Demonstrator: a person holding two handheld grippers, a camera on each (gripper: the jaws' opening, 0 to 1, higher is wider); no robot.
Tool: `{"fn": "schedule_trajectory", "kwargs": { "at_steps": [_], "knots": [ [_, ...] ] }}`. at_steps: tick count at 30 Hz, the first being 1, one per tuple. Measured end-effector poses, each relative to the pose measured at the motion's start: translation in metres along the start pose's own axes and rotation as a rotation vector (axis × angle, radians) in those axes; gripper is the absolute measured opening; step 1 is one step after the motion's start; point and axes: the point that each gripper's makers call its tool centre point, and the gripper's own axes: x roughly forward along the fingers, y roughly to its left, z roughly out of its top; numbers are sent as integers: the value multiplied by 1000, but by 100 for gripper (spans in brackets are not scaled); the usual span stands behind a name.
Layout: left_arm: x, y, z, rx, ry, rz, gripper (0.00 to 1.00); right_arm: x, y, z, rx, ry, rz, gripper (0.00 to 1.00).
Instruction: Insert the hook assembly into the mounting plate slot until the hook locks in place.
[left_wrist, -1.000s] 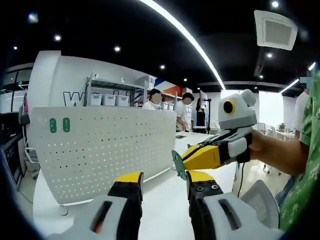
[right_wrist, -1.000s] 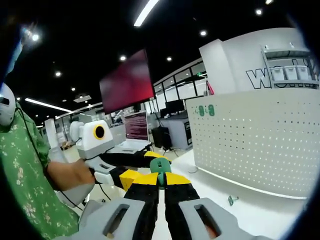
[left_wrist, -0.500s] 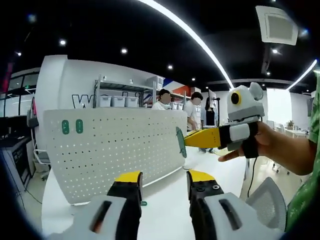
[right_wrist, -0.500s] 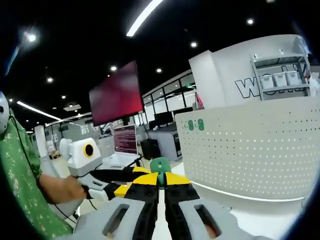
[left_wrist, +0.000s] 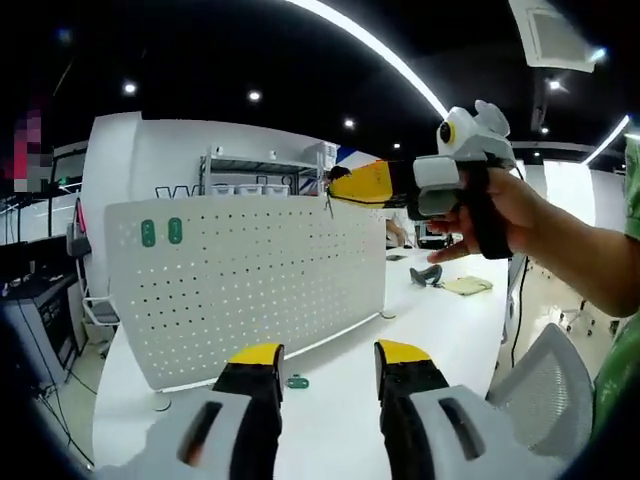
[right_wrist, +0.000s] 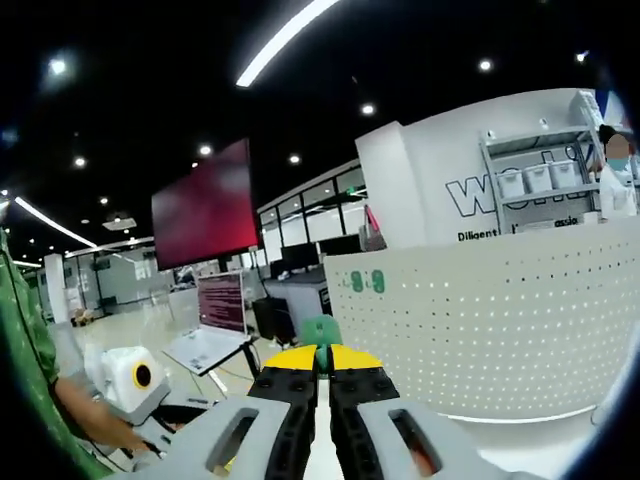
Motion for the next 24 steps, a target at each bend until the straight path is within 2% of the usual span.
{"fn": "schedule_trajectory", "kwargs": {
  "at_steps": [7,17,24],
  "knots": [
    [-3,-6,1,56,-22,15,39,12,-13,11,2,-28,-66,1],
    [-5,-11,-10,43,-21,-4,42,28,-34,25,-30,-73,-157,1],
    [-5,-6,-17,31,-15,1,43,42,-48,33,-71,-93,-216,1]
  ]
}}
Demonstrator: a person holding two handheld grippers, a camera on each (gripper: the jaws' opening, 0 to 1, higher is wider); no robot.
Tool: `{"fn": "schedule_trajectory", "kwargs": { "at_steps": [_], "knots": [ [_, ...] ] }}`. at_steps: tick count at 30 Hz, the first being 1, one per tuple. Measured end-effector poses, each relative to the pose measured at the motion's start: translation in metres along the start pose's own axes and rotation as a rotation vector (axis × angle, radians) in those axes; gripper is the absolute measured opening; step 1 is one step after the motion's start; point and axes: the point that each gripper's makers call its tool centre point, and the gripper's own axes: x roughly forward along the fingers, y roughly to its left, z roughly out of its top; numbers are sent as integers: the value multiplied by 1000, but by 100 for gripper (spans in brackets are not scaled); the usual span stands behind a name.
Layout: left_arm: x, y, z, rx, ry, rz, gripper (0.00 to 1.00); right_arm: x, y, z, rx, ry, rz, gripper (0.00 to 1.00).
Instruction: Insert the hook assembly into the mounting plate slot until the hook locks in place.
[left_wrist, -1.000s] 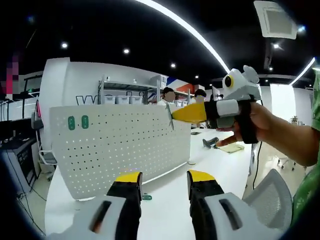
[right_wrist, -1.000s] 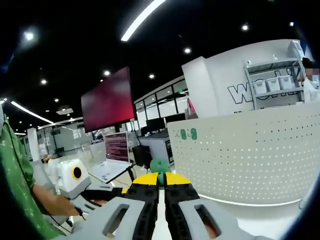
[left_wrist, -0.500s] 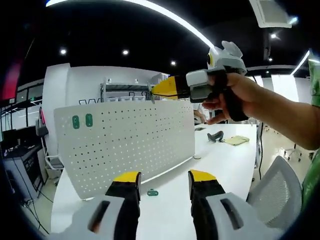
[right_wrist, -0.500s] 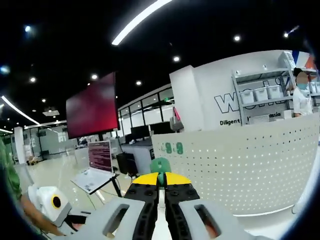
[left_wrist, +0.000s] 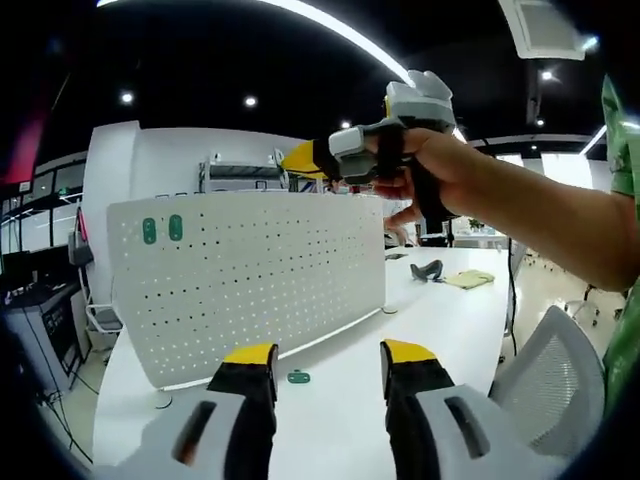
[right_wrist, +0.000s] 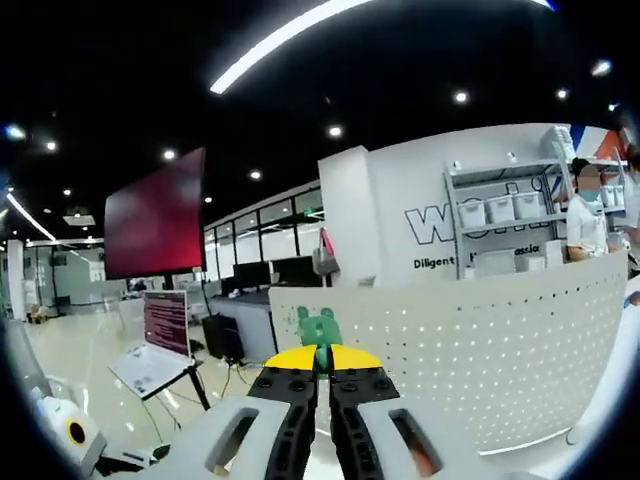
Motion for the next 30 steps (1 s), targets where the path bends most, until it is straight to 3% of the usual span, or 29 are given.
{"fn": "schedule_trajectory", "kwargs": {
  "at_steps": [9,17,30],
  "knots": [
    [0,7,-6,-1,-5,21,44,29,-12,2,-57,-18,-86,1],
    [0,9,-13,-1,2,16,43,49,-26,-2,-46,-34,-144,2],
    [0,15,-23,-12,11,25,42,77,-39,-9,-42,-36,-175,2]
  ]
}}
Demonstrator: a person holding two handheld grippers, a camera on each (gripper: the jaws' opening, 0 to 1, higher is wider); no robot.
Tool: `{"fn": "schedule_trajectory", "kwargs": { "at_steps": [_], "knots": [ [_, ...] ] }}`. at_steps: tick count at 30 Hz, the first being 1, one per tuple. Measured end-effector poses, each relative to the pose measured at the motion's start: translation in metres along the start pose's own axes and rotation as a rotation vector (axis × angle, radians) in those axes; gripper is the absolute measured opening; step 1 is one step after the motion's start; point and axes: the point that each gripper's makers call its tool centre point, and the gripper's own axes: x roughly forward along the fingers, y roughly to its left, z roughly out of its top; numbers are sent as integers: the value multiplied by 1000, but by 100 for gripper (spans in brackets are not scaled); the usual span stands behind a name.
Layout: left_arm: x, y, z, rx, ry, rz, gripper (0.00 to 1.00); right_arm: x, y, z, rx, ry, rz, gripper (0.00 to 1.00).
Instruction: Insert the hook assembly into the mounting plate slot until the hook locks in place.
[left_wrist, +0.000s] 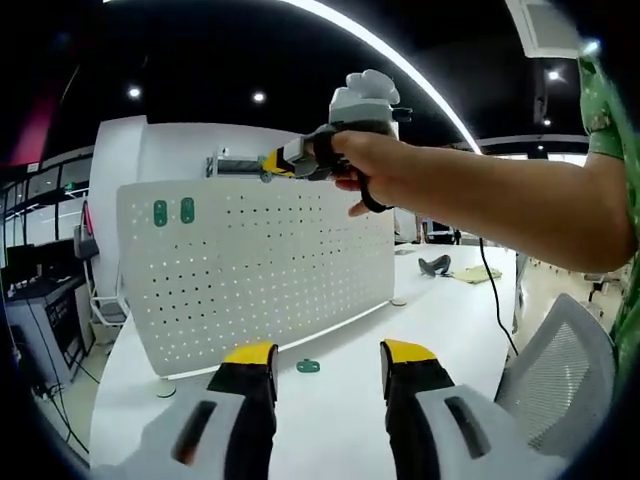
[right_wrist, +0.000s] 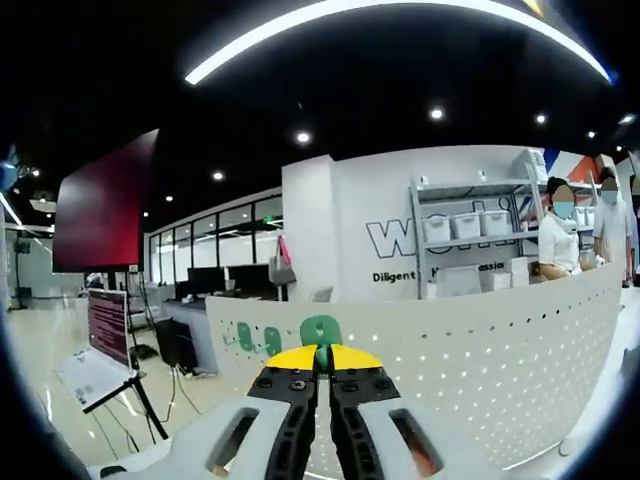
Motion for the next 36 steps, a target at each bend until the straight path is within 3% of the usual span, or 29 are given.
{"fn": "schedule_trajectory", "kwargs": {
  "at_steps": [36],
  "knots": [
    [2,24,-16,-18,16,27,42,58,-1,-30,31,-2,-68,2]
  ]
}}
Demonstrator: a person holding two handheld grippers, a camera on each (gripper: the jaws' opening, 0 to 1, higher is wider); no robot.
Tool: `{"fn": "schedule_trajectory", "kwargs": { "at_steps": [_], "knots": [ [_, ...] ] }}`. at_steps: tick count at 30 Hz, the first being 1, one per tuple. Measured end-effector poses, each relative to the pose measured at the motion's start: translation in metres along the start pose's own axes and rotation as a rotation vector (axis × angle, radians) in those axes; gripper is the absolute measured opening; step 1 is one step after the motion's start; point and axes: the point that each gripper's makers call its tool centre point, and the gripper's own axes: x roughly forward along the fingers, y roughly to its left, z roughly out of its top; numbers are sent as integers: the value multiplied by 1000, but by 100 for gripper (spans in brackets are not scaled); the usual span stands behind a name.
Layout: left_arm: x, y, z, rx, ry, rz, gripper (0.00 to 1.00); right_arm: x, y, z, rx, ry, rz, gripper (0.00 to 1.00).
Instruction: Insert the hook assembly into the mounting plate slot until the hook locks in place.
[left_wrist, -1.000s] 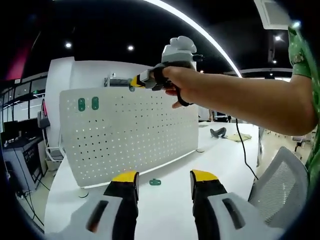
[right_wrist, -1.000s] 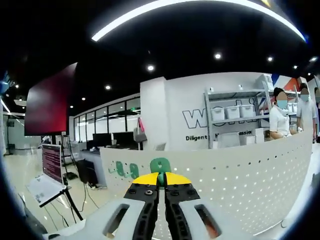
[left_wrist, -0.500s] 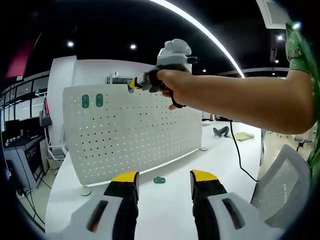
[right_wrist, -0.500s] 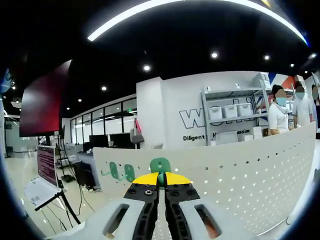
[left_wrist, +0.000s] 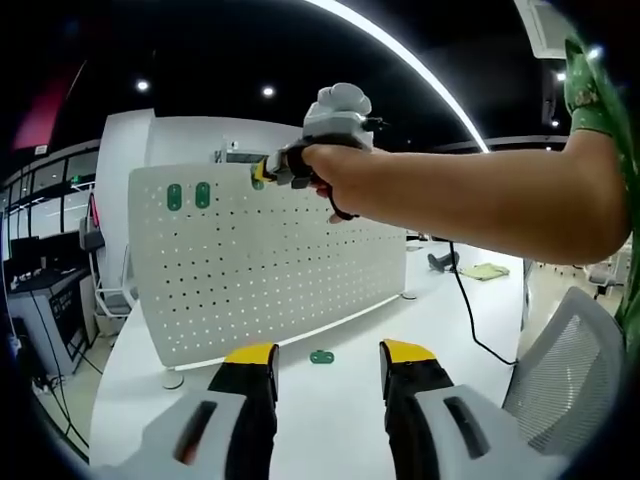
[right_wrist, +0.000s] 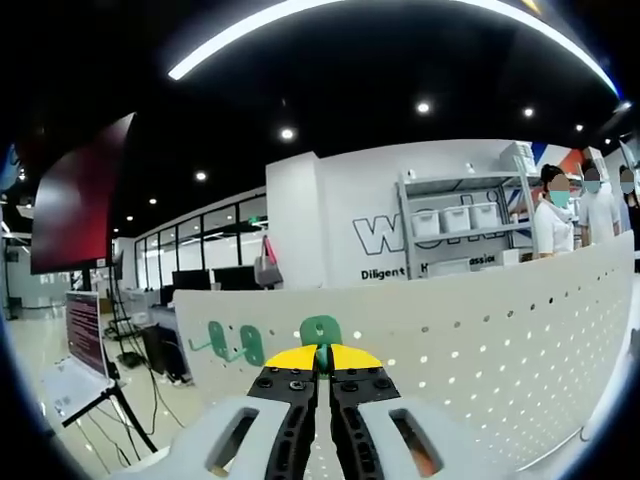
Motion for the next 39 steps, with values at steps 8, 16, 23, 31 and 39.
{"fn": "schedule_trajectory", "kwargs": {
  "at_steps": [8,16,23,31,39],
  "knots": [
    [0,3,-1,-2,-5,3,42,5,-1,-3,7,0,-10,2],
    [1,3,-3,-5,-3,2,41,9,-2,-1,13,-5,-20,2],
    [1,4,-4,-7,-3,1,41,11,-2,-4,15,0,-29,2],
    [1,5,-6,-10,-3,-2,41,13,-4,-7,21,3,-43,2],
    [2,5,-6,-12,-5,-6,41,16,-3,-9,23,5,-50,2]
  ]
}}
